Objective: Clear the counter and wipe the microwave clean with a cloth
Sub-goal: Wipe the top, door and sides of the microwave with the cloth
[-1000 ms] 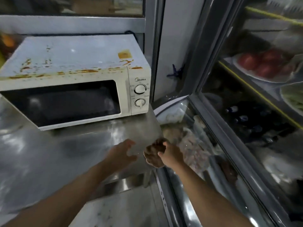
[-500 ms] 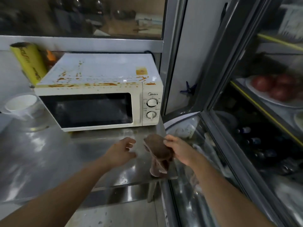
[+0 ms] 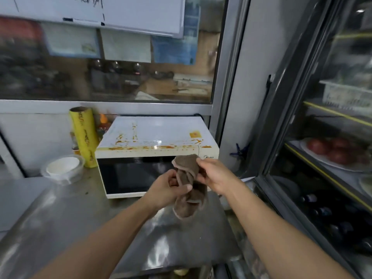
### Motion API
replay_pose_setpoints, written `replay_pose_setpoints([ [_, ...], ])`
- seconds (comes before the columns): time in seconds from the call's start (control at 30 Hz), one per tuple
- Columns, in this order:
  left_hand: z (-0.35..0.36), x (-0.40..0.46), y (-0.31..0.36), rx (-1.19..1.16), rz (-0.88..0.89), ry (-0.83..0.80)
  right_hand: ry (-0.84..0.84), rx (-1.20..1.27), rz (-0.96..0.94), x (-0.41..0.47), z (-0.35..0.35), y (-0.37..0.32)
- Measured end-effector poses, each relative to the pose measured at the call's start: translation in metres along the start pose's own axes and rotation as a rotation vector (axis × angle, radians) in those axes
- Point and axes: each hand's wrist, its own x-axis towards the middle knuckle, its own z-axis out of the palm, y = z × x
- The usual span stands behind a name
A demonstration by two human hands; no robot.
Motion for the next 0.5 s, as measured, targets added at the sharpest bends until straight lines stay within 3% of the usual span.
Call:
replay_pose_setpoints([
  [0.1, -0.018, 0.002, 0.005, 0.086, 0.030, 0.140, 0.014, 0.030, -0.023, -0.003, 0.017, -0.008],
  [0.2, -0.040, 0.001, 0.014, -0.035, 0.003, 0.191, 0.067, -0.001, -0.030, -0.007, 0.020, -0.011],
  [0.5, -0.105, 0.001, 0.029, -0.127, 0.001, 0.465, 0.134, -0.337, -0.096, -0.011, 0.029, -0.001],
])
